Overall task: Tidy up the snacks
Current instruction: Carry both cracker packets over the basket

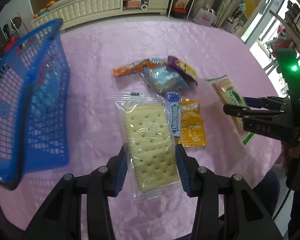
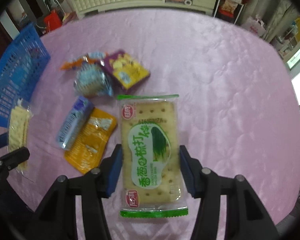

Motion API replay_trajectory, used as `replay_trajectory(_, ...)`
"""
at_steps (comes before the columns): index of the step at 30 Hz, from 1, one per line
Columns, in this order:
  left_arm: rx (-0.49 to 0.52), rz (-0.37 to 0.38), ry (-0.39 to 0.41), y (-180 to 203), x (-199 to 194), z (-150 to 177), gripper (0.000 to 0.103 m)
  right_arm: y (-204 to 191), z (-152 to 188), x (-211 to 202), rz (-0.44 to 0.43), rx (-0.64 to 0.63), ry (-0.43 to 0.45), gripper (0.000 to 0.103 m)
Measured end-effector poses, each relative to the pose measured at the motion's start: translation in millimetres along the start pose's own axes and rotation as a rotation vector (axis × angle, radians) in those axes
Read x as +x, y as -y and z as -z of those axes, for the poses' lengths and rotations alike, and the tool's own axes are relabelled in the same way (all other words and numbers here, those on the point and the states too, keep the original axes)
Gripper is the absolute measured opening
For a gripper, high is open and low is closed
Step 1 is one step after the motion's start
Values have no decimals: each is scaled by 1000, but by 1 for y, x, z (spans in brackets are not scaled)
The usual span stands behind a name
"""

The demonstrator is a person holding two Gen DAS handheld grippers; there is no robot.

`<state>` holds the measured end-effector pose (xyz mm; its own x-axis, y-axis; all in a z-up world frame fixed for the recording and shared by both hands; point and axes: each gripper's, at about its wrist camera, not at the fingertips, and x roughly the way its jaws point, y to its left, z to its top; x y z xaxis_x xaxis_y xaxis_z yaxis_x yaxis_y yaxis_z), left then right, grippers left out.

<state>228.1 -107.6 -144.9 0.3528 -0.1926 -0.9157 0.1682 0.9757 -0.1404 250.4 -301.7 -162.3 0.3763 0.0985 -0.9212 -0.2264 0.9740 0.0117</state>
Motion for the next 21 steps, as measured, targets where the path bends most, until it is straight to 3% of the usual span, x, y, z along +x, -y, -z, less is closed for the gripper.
replay_trajectory(7, 3, 5, 85, -3, -47, 3, 43, -31, -8, -69, -29, -93, 101, 59)
replay_trajectory(12, -3, -13, 158, -18, -87, 6, 43, -74, -17, -83, -55, -144, 142, 59)
replay_trajectory(21, -94, -40, 233, -85, -142, 16, 43, -147, -37, -100, -85, -267, 200, 59)
